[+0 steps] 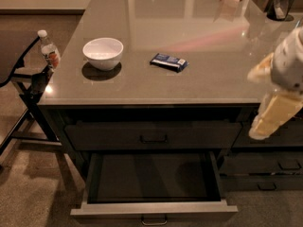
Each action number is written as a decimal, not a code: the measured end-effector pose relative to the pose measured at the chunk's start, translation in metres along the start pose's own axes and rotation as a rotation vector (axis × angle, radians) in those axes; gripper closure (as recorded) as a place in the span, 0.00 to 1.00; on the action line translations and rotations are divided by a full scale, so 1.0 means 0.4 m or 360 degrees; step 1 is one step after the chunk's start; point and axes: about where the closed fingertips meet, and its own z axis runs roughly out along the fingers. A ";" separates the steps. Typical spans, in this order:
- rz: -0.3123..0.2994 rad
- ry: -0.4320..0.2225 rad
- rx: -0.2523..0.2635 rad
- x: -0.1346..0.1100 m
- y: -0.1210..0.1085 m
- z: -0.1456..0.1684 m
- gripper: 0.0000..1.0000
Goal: Close middle drawer
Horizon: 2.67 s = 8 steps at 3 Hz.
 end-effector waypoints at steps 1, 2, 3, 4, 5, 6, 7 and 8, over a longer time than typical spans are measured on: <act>-0.0001 -0.0104 -0.0066 0.046 0.079 0.095 0.42; 0.0009 -0.0214 -0.0065 0.088 0.159 0.197 0.65; 0.0021 -0.0227 -0.0051 0.112 0.182 0.239 0.89; 0.0020 -0.0226 -0.0052 0.108 0.180 0.236 1.00; 0.0020 -0.0226 -0.0053 0.108 0.181 0.237 1.00; 0.0056 -0.0224 -0.0121 0.114 0.197 0.318 1.00; 0.0089 -0.0256 -0.0196 0.124 0.222 0.441 1.00; 0.0121 -0.0381 -0.0161 0.134 0.242 0.540 1.00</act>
Offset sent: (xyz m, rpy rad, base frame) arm -0.0806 -0.0029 -0.1703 0.2278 -0.0223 0.0179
